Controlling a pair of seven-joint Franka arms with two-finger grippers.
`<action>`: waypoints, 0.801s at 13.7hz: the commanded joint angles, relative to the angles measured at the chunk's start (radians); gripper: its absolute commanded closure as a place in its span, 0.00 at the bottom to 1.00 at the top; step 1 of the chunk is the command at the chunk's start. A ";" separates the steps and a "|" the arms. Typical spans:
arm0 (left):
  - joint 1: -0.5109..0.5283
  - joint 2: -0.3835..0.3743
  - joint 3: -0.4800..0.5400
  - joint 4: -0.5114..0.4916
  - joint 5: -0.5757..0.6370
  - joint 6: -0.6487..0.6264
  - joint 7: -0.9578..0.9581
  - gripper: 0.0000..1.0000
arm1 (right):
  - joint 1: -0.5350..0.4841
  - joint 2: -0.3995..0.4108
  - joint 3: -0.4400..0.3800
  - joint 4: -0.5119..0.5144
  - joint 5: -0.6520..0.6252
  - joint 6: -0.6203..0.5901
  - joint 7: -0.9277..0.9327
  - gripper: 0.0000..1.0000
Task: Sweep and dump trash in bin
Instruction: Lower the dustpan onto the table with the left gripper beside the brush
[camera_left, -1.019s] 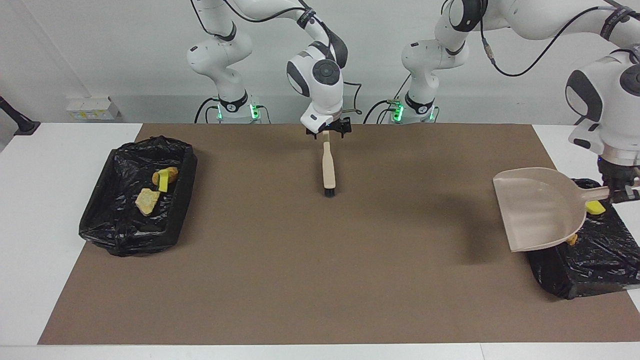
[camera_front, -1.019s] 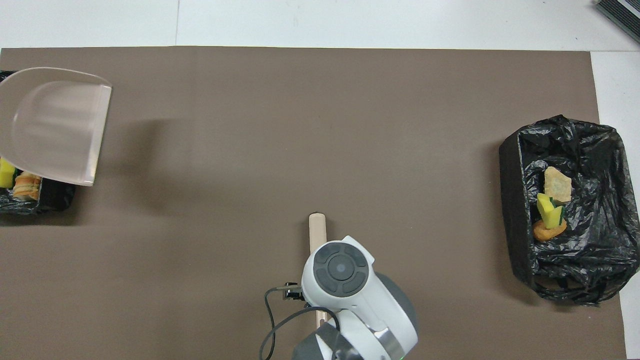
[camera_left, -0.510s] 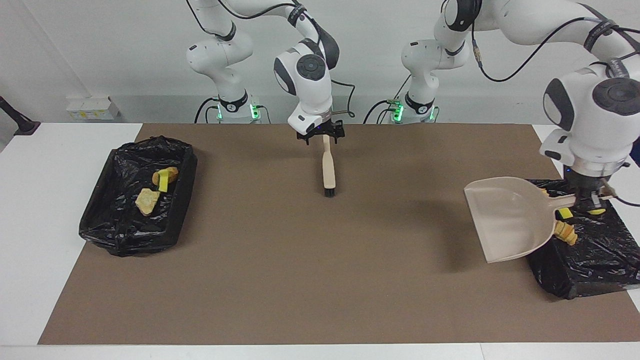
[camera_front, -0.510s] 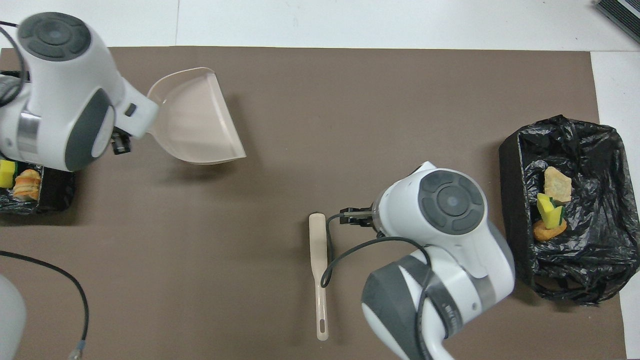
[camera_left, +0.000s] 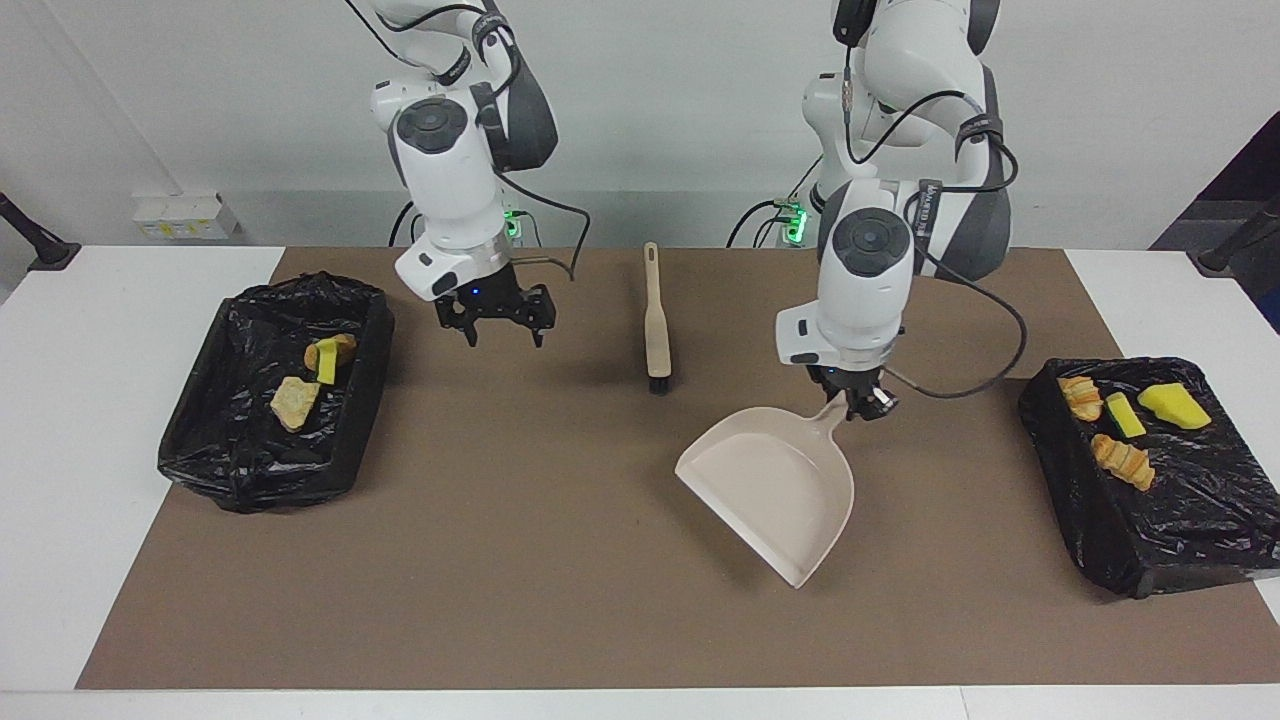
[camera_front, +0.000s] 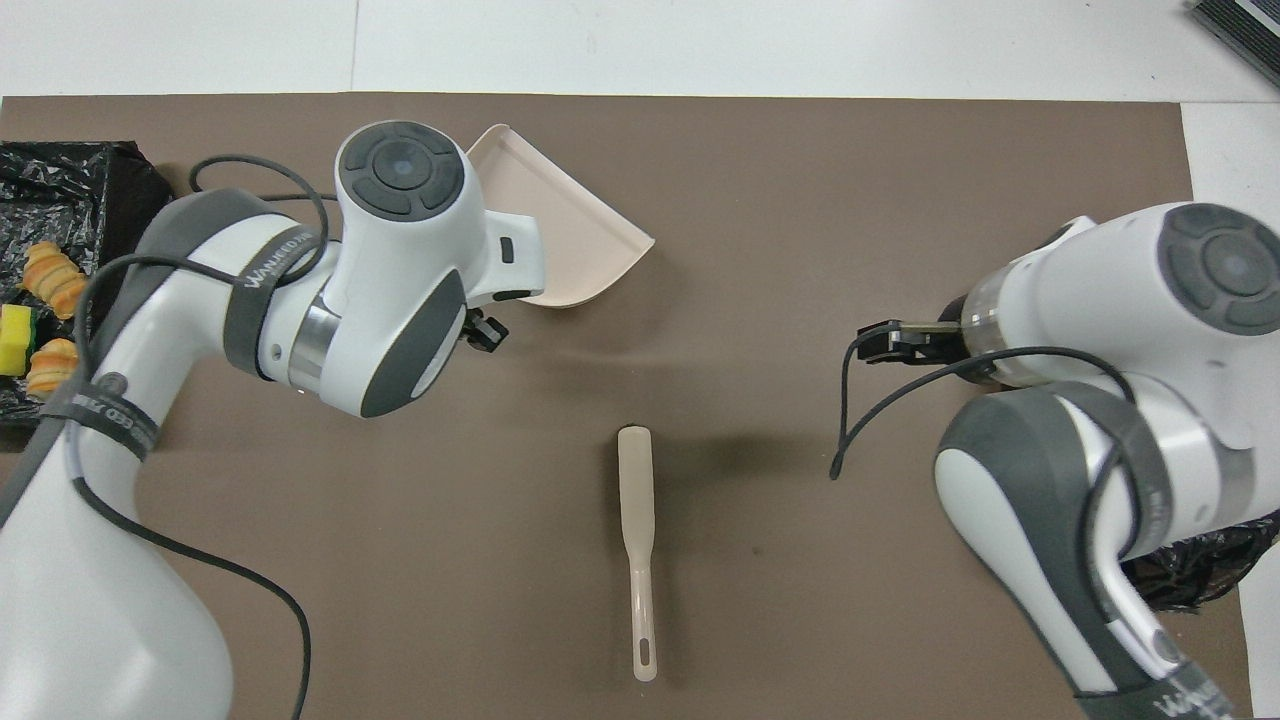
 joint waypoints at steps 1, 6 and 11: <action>-0.057 -0.007 0.021 -0.026 -0.064 0.071 -0.227 1.00 | -0.060 -0.028 0.016 0.074 -0.037 -0.097 -0.075 0.00; -0.132 0.036 0.022 -0.002 -0.082 0.123 -0.571 1.00 | -0.106 -0.126 -0.001 0.096 -0.043 -0.164 -0.133 0.00; -0.171 0.231 0.022 0.180 -0.096 0.114 -0.696 1.00 | -0.110 -0.120 -0.036 0.264 -0.099 -0.306 -0.148 0.00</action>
